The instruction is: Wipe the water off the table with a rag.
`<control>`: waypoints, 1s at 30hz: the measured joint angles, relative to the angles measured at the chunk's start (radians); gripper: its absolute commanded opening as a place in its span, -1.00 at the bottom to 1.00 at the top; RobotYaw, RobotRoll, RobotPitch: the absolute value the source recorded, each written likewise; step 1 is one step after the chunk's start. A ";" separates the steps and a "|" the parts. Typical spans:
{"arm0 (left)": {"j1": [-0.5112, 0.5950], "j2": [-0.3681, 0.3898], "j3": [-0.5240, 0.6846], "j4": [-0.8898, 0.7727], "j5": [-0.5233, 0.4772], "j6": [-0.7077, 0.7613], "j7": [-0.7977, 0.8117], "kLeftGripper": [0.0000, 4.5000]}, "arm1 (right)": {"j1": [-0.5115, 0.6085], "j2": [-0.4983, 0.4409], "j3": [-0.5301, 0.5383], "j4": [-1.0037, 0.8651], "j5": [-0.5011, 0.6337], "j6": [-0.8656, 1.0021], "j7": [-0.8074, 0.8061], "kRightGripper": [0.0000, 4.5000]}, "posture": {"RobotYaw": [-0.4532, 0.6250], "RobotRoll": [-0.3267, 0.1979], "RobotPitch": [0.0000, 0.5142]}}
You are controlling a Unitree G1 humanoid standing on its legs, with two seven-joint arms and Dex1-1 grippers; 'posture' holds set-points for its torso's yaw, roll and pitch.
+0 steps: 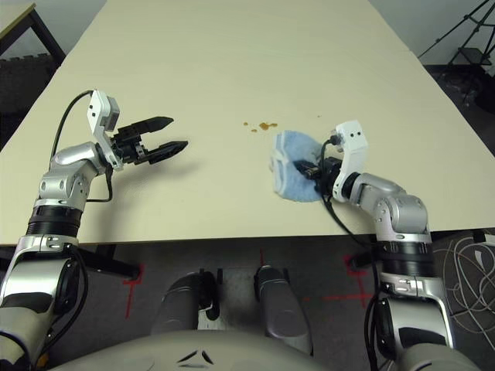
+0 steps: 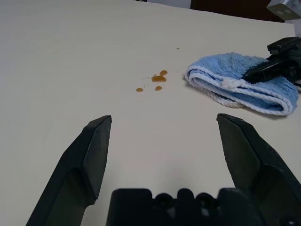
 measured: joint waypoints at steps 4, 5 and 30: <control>0.002 0.000 -0.001 -0.002 0.000 0.000 0.000 1.00 | 0.002 0.036 0.014 -0.029 0.006 0.021 -0.016 -1.00 | -0.45 0.25 -0.46; 0.003 0.000 -0.001 -0.002 0.000 0.000 0.000 1.00 | 0.004 0.048 0.017 -0.037 0.008 0.026 -0.022 -1.00 | -0.45 0.25 -0.46; 0.022 -0.005 -0.005 -0.012 0.000 0.000 0.004 1.00 | -0.072 -0.051 0.036 0.036 0.024 0.051 -0.001 -1.00 | -0.46 0.25 -0.45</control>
